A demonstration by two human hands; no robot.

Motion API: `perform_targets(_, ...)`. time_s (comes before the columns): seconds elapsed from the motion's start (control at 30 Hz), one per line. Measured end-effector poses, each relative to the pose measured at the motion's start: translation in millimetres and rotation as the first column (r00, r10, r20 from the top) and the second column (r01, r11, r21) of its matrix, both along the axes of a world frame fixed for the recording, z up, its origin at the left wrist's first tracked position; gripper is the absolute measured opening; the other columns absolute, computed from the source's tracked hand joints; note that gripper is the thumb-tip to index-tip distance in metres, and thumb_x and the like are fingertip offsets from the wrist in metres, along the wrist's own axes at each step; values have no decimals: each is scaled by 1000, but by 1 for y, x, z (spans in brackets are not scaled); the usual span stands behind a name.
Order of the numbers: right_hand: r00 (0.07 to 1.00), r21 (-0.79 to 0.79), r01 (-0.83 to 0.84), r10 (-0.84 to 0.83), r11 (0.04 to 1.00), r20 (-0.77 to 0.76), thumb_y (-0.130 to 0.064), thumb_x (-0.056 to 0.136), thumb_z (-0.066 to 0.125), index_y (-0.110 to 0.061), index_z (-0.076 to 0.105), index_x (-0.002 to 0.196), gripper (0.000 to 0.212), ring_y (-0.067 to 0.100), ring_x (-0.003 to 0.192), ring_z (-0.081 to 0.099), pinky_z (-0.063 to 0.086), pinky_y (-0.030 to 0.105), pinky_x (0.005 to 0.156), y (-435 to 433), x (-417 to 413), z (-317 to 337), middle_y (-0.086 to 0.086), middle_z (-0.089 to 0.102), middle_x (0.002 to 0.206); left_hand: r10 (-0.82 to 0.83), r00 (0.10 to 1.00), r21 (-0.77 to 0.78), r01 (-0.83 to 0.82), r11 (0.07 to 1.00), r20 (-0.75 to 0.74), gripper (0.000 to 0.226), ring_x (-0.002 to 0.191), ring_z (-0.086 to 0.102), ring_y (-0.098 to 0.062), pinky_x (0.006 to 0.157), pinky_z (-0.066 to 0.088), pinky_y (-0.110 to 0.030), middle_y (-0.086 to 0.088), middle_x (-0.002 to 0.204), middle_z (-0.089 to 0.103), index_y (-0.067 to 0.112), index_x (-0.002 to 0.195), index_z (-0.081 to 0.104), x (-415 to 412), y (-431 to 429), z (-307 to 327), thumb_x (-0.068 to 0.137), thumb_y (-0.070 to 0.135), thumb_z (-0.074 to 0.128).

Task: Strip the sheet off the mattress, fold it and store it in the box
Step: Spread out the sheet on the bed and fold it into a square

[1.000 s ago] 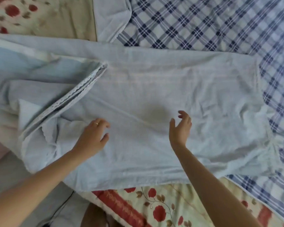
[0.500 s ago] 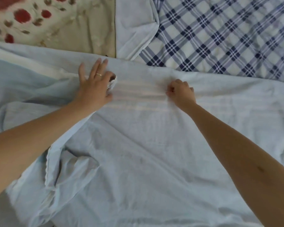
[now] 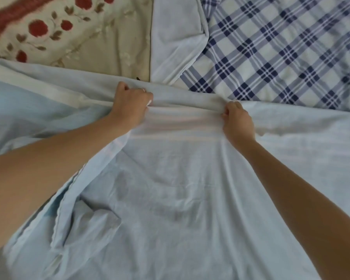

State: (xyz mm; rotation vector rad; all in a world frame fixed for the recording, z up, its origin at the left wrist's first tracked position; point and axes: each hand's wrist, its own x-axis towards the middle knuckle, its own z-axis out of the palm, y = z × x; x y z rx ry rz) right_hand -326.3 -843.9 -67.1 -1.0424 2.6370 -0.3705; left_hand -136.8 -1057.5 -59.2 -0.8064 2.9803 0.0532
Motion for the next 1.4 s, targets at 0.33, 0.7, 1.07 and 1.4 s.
perform_targets(0.33, 956, 41, 66, -75, 997, 283, -30, 99, 45, -13, 58, 86, 24, 20, 77, 53, 38, 29, 61, -10, -36, 19, 1, 55, 84, 197, 980, 484, -178, 857, 12, 10, 86, 57, -24, 75, 42, -30, 0, 89, 60, 20, 88, 66, -33, -19, 6, 82, 19, 58)
perform_targets(0.7, 979, 157, -187, 197, 970, -55, -16, 93, 54, -17, 64, 100, 12, 23, 97, 56, 39, 32, 83, -7, -58, 6, -1, 62, 105, 59, 993, 169, -41, 985, -103, 11, 90, 60, -28, 81, 37, -36, -4, 98, 64, 15, 83, 67, -43, -18, -11, 76, 7, 68)
perform_targets(1.07, 901, 303, -131, 241, 944, -361, -9, 93, 49, -14, 56, 105, 14, 28, 97, 55, 31, 43, 98, -34, -87, 10, 6, 64, 98, -174, 984, 19, 175, 984, -38, 24, 49, 52, -24, 53, 29, -28, -12, 59, 59, 8, 74, 58, -72, -43, 0, 64, -12, 68)
perform_targets(1.4, 640, 241, -708, 747, 664, -177, -53, 97, 16, -35, 6, 150, 57, 27, 144, 22, 11, 57, 114, 48, -20, -31, -2, 20, 158, -214, 975, 147, 205, 968, 51, 71, 143, 20, -30, 108, 13, -60, -10, 157, 18, 15, 148, 25, -22, 64, -30, 88, 55, 23)
